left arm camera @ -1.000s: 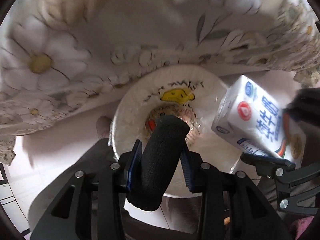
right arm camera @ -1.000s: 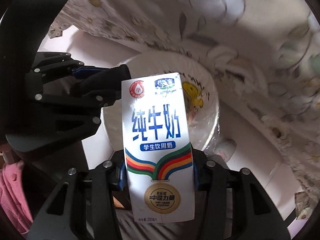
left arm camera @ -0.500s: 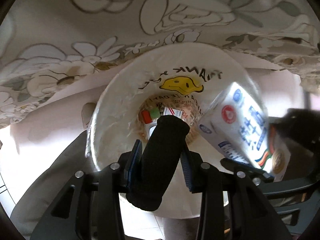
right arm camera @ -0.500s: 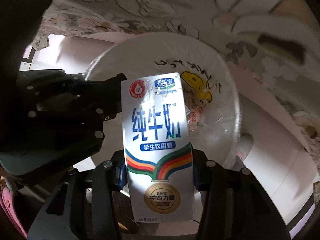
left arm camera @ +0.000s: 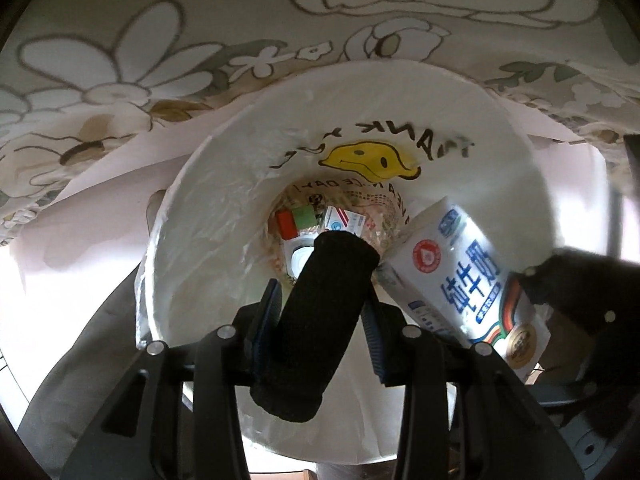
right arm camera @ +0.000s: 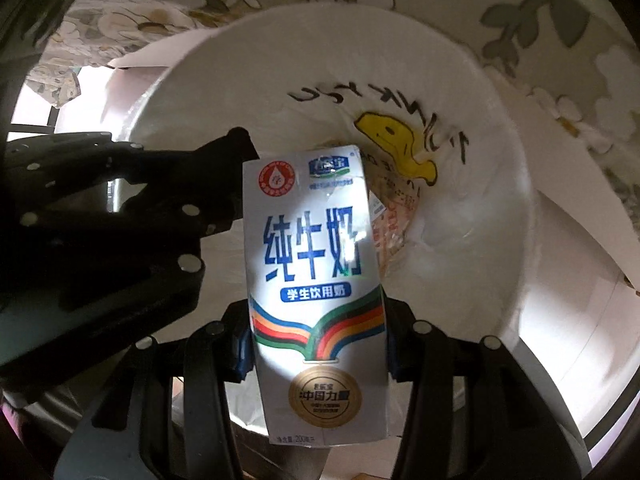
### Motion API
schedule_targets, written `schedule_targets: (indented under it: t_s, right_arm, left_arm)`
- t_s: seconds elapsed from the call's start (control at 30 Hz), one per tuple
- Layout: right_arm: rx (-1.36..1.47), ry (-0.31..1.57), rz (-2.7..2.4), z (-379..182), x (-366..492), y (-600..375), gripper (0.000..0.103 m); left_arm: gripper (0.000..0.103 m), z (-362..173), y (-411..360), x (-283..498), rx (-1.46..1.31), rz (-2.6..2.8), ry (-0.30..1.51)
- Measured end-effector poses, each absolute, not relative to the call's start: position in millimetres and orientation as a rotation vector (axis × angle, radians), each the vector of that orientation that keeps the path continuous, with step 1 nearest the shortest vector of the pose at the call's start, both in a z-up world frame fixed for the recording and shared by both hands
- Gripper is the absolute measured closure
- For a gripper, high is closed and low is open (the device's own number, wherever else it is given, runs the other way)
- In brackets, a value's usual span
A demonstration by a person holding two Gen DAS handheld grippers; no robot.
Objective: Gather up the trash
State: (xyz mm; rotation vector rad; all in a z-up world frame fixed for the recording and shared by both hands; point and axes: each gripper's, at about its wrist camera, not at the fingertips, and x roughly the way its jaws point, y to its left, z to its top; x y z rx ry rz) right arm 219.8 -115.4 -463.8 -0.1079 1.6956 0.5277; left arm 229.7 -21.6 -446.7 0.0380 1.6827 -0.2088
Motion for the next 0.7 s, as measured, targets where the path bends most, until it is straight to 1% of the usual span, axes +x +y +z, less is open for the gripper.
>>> schedule_targets:
  t_s: [0.03,0.07,0.1,0.13,0.3,0.7]
  right_arm:
    - [-0.108,1.705,0.536,-466.3,219.0,-113.8,0.053]
    - [-0.109,1.713,0.539,-468.5,218.5,-111.4,0.052]
    - [-0.114,1.720,0.532,-470.6,219.1,-110.8,0.046]
    - [-0.119,1.725,0.522,-472.5,218.8,-110.1,0.044]
    - [-0.113,1.719,0.525,-471.5,217.4,-109.6,0.043]
    - [-0.094,1.703,0.511,-462.9,218.7,-117.2,0.043]
  left_arm:
    - [0.059,-448.4,-22.3,230.2,0.040,-0.204,1.688]
    - [0.052,-449.1,-22.4,230.1,0.042,-0.197,1.690]
    - [0.048,-448.9,-21.5,230.7,0.044,-0.186,1.688]
    - [0.043,-449.3,-20.8,231.3,0.043,-0.175,1.684]
    - [0.040,-451.1,-20.8,233.3,0.026,-0.179,1.685]
    - [0.040,-448.6,-18.7,226.3,0.023,-0.173,1.693]
